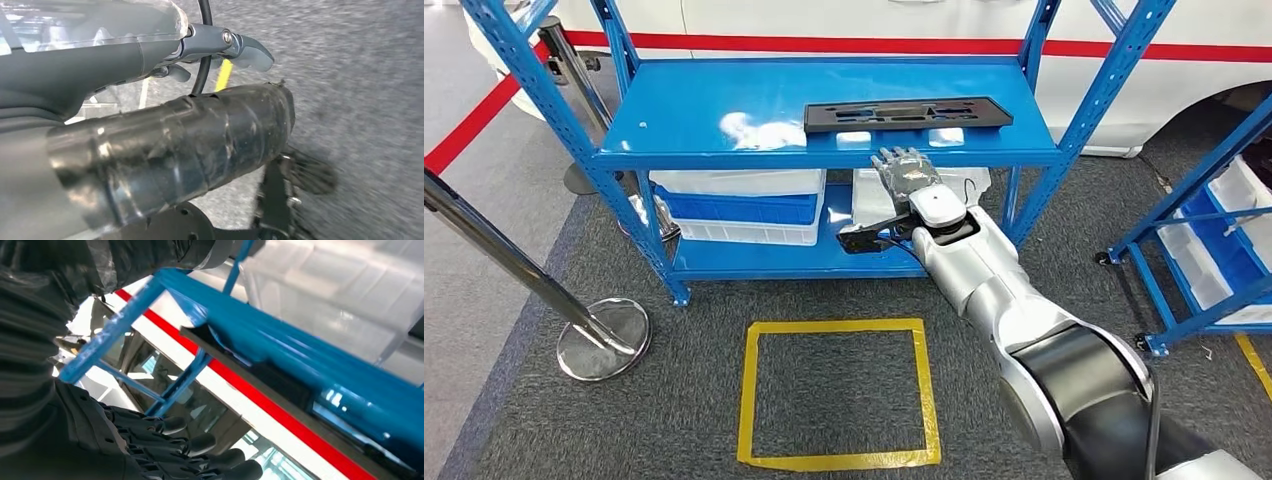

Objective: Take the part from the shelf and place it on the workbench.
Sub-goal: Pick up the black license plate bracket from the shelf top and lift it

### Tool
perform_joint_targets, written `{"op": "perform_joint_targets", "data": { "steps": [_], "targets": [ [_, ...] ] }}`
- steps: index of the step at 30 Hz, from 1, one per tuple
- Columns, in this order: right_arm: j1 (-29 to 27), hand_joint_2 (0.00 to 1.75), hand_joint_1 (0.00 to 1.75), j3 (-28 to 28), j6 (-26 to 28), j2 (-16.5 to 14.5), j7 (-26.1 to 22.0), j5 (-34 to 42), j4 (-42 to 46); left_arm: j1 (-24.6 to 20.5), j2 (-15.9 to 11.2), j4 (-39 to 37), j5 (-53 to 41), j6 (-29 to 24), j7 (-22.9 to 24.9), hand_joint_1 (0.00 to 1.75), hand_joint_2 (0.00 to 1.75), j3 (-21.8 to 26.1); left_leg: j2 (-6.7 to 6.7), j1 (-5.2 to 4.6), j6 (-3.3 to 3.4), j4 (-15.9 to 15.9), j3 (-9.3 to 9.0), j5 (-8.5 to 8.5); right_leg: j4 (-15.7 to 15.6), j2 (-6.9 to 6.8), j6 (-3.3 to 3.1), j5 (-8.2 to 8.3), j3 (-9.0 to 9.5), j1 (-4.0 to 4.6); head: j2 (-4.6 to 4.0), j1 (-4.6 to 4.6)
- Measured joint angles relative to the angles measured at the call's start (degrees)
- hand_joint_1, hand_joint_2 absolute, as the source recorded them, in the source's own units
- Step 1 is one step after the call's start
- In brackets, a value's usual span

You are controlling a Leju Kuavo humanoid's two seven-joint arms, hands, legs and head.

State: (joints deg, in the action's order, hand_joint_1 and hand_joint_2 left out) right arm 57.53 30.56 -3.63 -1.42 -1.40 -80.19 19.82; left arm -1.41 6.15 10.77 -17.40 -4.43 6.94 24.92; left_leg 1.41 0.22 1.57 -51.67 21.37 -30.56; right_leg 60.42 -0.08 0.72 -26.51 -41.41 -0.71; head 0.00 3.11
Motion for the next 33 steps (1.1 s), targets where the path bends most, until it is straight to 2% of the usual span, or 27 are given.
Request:
{"op": "perform_joint_targets", "data": {
  "steps": [1,2,3,4,5,7,8,9,10,11,12,13,14,15,16,17,18,21,26,30,33],
  "targets": [
    [-0.2,1.75,0.0,0.0,-0.1,0.2,0.0,0.0,-0.2,0.0,0.0,-0.1,-0.2,0.0,-0.3,0.0,0.0,0.0,0.06,-0.07,-0.38,-0.3,-0.68,-1.26,-2.2,-0.12,-0.39,5.37,-0.38,0.24,0.0,-0.02],
    [-0.4,1.75,0.0,0.0,-0.2,0.3,-0.1,0.0,-0.3,0.0,0.0,-0.2,-0.4,-0.1,-0.5,0.0,0.0,0.0,0.1,-0.01,-0.71,-0.6,-1.17,-2.26,-3.1,-0.2,-0.94,8.92,-0.6,0.49,0.0,-0.03],
    [-0.3,1.75,0.0,0.0,-0.3,0.4,-0.1,0.0,-0.1,-0.3,0.0,-0.2,-0.6,-0.1,-0.7,0.0,0.0,0.0,0.11,0.07,-1.05,-1.0,-1.33,-2.73,-2.6,-0.19,-1.51,8.92,-0.55,0.75,0.0,-0.04],
    [0.0,1.75,0.0,0.0,-0.3,0.5,-0.1,0.0,0.1,-0.5,0.0,-0.2,-0.7,-0.1,-0.8,0.0,0.0,0.0,0.04,0.14,-1.4,-1.9,-1.11,-2.68,-2.2,-0.16,-2.03,8.16,-0.21,0.74,0.0,-0.01],
    [0.5,1.75,0.0,0.0,-0.2,0.5,0.0,0.0,0.3,-0.7,0.0,-0.2,-0.8,-0.1,-0.9,0.0,0.0,0.0,-0.12,0.28,-1.77,-4.2,-0.18,-1.88,-2.2,-0.07,-2.48,7.56,0.25,0.61,0.0,-0.02],
    [0.8,1.75,0.0,0.0,-0.1,0.6,-0.1,0.0,0.5,-1.0,0.1,-0.2,-1.1,0.0,-1.2,0.0,0.0,0.0,-0.62,0.49,-2.79,-11.8,3.95,-0.42,-3.2,0.12,-2.94,6.46,2.32,0.24,0.0,-0.05],
    [0.4,1.75,0.0,0.0,-0.2,0.7,-0.1,0.0,0.3,-1.1,0.1,-0.2,-1.2,0.2,-1.3,0.0,0.0,0.0,-0.88,0.67,-3.29,-15.5,6.45,-1.07,-3.7,0.21,-3.0,5.86,3.78,0.16,0.0,-0.07],
    [-0.3,1.75,0.0,0.0,-0.4,0.7,-0.1,0.0,0.2,-1.1,0.2,-0.3,-1.3,0.5,-1.5,0.0,0.0,0.0,-1.01,0.83,-3.64,-17.9,8.56,-3.1,-4.3,0.2,-2.98,5.22,5.27,0.09,0.0,-0.06],
    [-0.9,1.75,0.0,0.0,-0.5,0.7,-0.2,0.0,0.0,-1.1,0.2,-0.3,-1.4,0.8,-1.6,0.0,0.0,0.0,-1.07,0.93,-3.78,-19.0,10.32,-5.89,-4.7,0.22,-2.92,4.59,6.62,0.03,0.0,-0.06],
    [-1.2,1.75,0.0,0.0,-0.5,0.7,-0.2,-0.1,-0.1,-1.1,0.1,-0.3,-1.5,1.1,-1.7,0.0,0.0,0.0,-1.1,0.95,-3.72,-18.9,11.83,-8.36,-5.0,0.3,-2.85,3.96,7.71,-0.04,0.0,-0.07],
    [-1.2,1.75,0.0,0.0,-0.5,0.7,-0.1,-0.1,-0.2,-1.0,0.1,-0.3,-1.6,1.2,-1.7,0.0,0.0,0.0,-1.1,0.94,-3.51,-17.5,13.06,-9.29,-5.1,0.44,-2.77,3.35,8.55,-0.09,0.0,-0.07],
    [-1.0,1.75,0.0,0.0,-0.5,0.6,0.0,-0.1,-0.2,-1.0,0.0,-0.3,-1.7,1.3,-1.7,0.0,0.0,0.0,-1.1,0.88,-3.15,-15.0,13.96,-7.93,-5.1,0.61,-2.66,2.75,9.23,-0.1,0.0,-0.07],
    [-0.7,1.75,0.0,0.0,-0.4,0.6,0.2,-0.1,-0.2,-0.9,-0.1,-0.3,-1.8,1.4,-1.6,0.0,0.0,0.0,-1.1,0.73,-2.62,-11.5,14.5,-3.99,-5.1,0.77,-2.51,2.19,9.78,-0.08,0.0,-0.07],
    [-0.5,1.75,0.0,0.0,-0.1,0.6,0.7,-0.1,-0.2,-0.7,-0.2,-0.3,-1.8,1.6,-1.6,0.0,0.0,0.0,-1.05,0.51,-2.05,-7.9,14.8,1.15,-4.9,0.95,-2.28,1.64,10.24,0.0,0.0,-0.06],
    [-0.2,1.75,0.0,0.0,0.4,0.6,1.3,-0.1,-0.2,-0.6,-0.2,-0.3,-1.9,1.7,-1.6,0.0,0.0,0.0,-1.01,0.28,-1.54,-5.4,14.83,5.53,-4.8,1.13,-1.95,1.11,10.51,0.1,0.0,-0.06],
    [0.2,1.75,0.0,0.0,0.9,0.6,2.2,-0.1,0.0,-0.6,-0.3,-0.3,-2.0,1.9,-1.6,0.0,0.0,0.0,-0.96,0.08,-1.15,-4.0,14.87,8.57,-4.5,1.29,-1.59,0.61,10.6,0.19,0.0,-0.06],
    [0.8,1.75,0.0,-0.1,1.5,0.7,3.1,-0.1,0.3,-0.6,-0.3,-0.3,-2.1,2.0,-1.5,0.0,0.0,0.0,-0.94,0.05,-1.1,-3.6,14.93,9.7,-4.1,1.41,-1.37,0.19,10.57,0.31,0.0,-0.05],
    [4.1,1.75,0.0,-0.5,1.9,1.3,4.9,0.0,1.6,-1.0,-0.3,-0.3,-2.5,2.0,-1.3,0.0,0.0,0.0,-0.89,0.01,-1.31,-4.0,15.02,9.73,-3.4,1.28,-1.44,-0.24,10.29,0.33,0.0,-0.04],
    [7.6,1.75,0.0,-1.2,0.8,2.0,5.1,-0.1,2.9,-1.3,-0.4,-0.3,-2.9,1.8,-1.3,0.0,0.0,0.0,-0.6,-0.15,-0.81,-4.4,15.18,9.19,-3.9,0.88,-1.25,-0.59,10.63,0.28,0.0,-0.04],
    [9.3,0.0,0.0,-1.4,-0.9,2.5,5.0,-0.3,3.2,-1.3,-0.4,-0.3,-3.6,1.7,-1.2,0.0,0.0,0.0,-0.6,-0.19,-0.55,-4.8,15.35,9.04,-4.1,0.83,-1.06,-0.79,10.76,0.27,0.0,-0.03],
    [10.5,0.0,0.0,-1.4,-2.6,2.9,4.8,-0.4,3.2,-1.4,-0.4,-0.3,-3.6,1.9,-1.1,0.0,0.0,0.1,-0.61,-0.19,-0.47,-4.9,15.34,9.05,-4.1,0.83,-0.88,-0.69,10.79,0.28,0.0,-0.04]
  ]
}}
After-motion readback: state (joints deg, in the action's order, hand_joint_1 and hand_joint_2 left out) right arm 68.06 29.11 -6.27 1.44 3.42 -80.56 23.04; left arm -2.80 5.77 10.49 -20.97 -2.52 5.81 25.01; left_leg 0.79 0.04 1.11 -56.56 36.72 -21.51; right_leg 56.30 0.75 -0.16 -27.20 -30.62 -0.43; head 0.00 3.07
